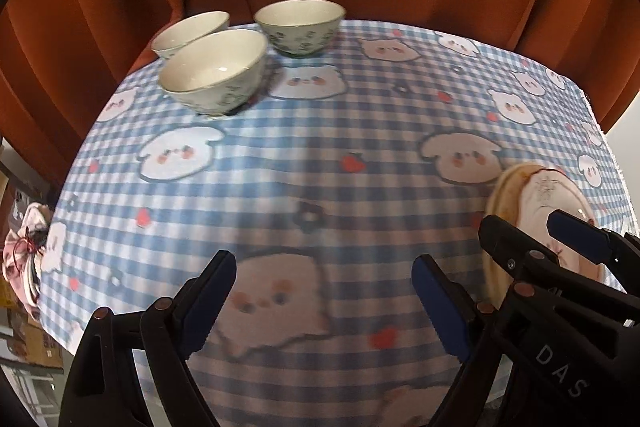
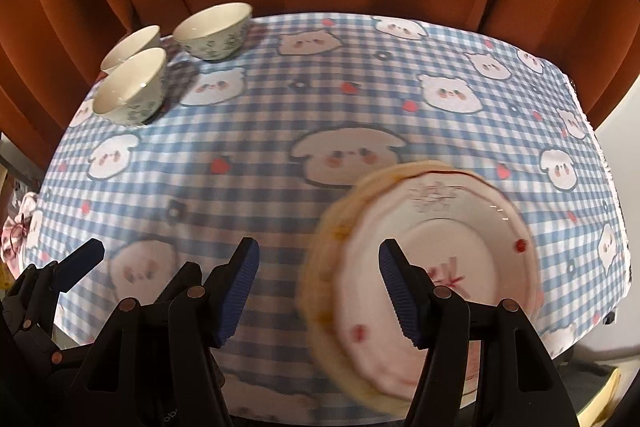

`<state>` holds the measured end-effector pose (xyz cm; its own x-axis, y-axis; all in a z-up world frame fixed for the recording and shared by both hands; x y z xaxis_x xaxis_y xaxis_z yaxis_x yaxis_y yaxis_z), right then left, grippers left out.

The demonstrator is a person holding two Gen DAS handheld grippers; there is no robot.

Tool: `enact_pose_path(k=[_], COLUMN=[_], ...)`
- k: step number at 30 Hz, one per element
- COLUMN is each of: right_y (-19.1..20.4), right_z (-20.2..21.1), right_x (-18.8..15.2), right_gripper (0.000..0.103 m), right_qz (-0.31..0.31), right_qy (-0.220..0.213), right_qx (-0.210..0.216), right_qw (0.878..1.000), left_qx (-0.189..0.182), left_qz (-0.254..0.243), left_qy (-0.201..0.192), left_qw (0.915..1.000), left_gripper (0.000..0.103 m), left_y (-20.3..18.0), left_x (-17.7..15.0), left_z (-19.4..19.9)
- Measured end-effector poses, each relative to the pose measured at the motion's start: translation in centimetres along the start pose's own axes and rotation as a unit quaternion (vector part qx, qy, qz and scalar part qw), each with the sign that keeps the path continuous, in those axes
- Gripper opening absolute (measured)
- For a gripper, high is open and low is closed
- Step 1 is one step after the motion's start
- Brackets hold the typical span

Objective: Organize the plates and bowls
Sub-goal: 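Move both grippers to the green-rimmed plate and grasp its rim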

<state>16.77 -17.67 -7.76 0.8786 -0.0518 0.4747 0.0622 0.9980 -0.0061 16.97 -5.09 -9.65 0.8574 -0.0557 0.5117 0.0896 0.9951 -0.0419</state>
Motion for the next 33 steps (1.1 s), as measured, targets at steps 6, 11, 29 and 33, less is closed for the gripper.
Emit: enact_pose_path(k=[6, 11, 29, 33], right_y=[4.6, 7.8, 16.1, 17.3], right_z=[-0.6, -1.4, -6.7, -8.7], right_x=[0.4, 2.2, 16.6, 18.5], right_gripper=[0.066, 0.066, 0.066, 0.066], right_qz=[-0.013, -0.011, 0.006, 0.007], right_qy=[-0.009, -0.002, -0.047, -0.044], right_qx=[-0.006, -0.004, 0.051, 0.043], right_qw=[1.0, 1.0, 0.998, 0.998], left_qx=[-0.002, 0.003, 0.074, 0.073], left_qz=[-0.007, 0.007, 0.039, 0.032], left_qy=[-0.003, 0.002, -0.043, -0.04], left_qw=[1.0, 1.0, 0.9955, 0.996], left_gripper=[0.088, 0.084, 0.071, 0.066], left_y=[4.4, 7.4, 14.4, 14.7], left_x=[0.8, 2.7, 15.2, 16.6], left_z=[-0.9, -1.6, -5.6, -7.7])
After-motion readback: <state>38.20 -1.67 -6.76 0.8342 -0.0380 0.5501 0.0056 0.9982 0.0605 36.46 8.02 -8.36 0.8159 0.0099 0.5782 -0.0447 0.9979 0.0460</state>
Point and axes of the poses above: each gripper's, at about its wrist camera, not at the fingertips, and z roughly against the way its jaws point, y to its left, x to its top, the point moved 4 cm from there along -z, roughly the way its jaws point, and after that the axes turned 2 degrees about -x, right-handed, at the moved point
